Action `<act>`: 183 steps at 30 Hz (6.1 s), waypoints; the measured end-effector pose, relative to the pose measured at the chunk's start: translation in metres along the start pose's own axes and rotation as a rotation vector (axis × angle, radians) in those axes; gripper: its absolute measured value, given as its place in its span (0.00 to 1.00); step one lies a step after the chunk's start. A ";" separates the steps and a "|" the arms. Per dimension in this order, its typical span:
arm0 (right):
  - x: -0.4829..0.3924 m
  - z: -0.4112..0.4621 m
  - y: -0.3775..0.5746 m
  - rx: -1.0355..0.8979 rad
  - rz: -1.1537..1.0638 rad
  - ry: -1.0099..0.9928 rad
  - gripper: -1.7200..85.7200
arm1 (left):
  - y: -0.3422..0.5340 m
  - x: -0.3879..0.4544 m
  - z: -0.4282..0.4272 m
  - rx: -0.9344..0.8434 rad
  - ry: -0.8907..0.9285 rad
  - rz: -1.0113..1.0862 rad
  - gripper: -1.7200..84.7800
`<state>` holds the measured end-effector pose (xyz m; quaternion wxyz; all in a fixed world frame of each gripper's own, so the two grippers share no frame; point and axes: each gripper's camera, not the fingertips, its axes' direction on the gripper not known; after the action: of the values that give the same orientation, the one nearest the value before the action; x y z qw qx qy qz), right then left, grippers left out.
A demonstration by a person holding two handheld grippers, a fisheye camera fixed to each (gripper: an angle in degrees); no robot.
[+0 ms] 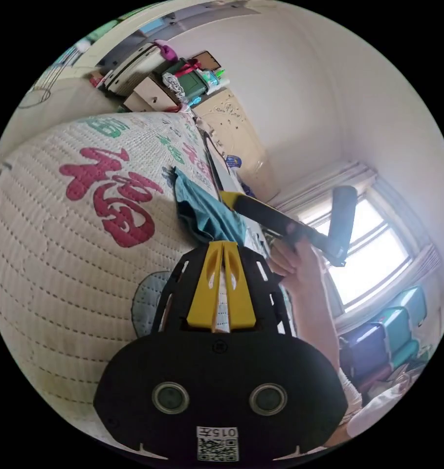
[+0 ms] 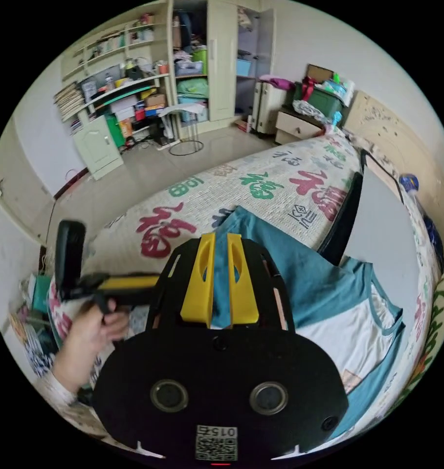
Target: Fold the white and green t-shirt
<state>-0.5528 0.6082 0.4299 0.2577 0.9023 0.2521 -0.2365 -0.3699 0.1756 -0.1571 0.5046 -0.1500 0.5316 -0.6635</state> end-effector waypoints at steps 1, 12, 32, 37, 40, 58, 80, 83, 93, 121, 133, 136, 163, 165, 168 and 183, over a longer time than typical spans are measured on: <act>-0.006 0.014 -0.018 -0.025 0.015 0.030 0.08 | 0.001 -0.013 -0.003 0.018 0.042 -0.057 0.03; -0.003 0.063 -0.051 -0.117 0.166 0.009 0.06 | 0.012 -0.006 -0.010 0.027 -0.280 0.046 0.18; 0.023 -0.154 0.310 0.237 0.017 0.203 0.02 | 0.150 0.019 0.023 -0.237 -0.173 0.962 0.03; 0.017 -0.158 0.368 0.169 -0.039 0.271 0.02 | 0.184 0.002 0.026 -0.319 -0.225 1.094 0.03; 0.018 -0.173 0.396 0.209 -0.074 0.272 0.01 | 0.197 -0.010 0.017 -0.323 -0.204 1.141 0.03; 0.072 -0.267 0.408 0.022 -0.345 -0.141 0.06 | 0.258 -0.036 -0.020 -0.352 -0.084 1.395 0.07; 0.175 -0.251 0.342 -0.080 -0.028 -0.058 0.02 | 0.252 -0.011 0.026 -0.472 -0.223 1.403 0.02; 0.177 -0.250 0.336 -0.111 -0.055 -0.027 0.02 | 0.254 -0.003 0.032 -0.480 -0.216 1.427 0.02; 0.184 -0.228 0.315 -0.209 -0.162 -0.032 0.04 | 0.248 0.031 0.060 -0.503 -0.209 1.422 0.03; 0.501 -0.032 0.195 -0.019 0.389 0.069 0.15 | -0.035 0.067 0.471 -0.422 -0.670 0.605 0.12; 0.501 0.065 0.208 0.074 0.258 0.184 0.01 | 0.032 0.035 0.476 -0.316 -0.668 0.860 0.03; 0.477 0.040 0.252 0.227 0.195 0.164 0.01 | 0.082 0.043 0.413 -0.152 -0.588 0.991 0.02; 0.392 0.212 0.704 0.261 -0.037 -0.034 0.01 | 0.551 -0.264 0.124 -0.202 -0.338 1.316 0.02; 0.410 0.227 0.717 0.272 -0.019 -0.088 0.01 | 0.546 -0.286 0.115 -0.195 -0.278 1.240 0.02; 0.444 0.244 0.738 0.337 0.055 -0.158 0.02 | 0.541 -0.313 0.103 -0.123 -0.281 1.127 0.03; 0.443 0.348 0.716 0.365 -0.152 -0.158 0.14 | 0.583 -0.318 0.150 -0.111 -0.199 1.106 0.13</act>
<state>0.0941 0.0228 0.1684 0.0903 0.8909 0.2516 -0.3672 0.1798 0.3997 -0.4903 0.8164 0.0628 0.5149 -0.2539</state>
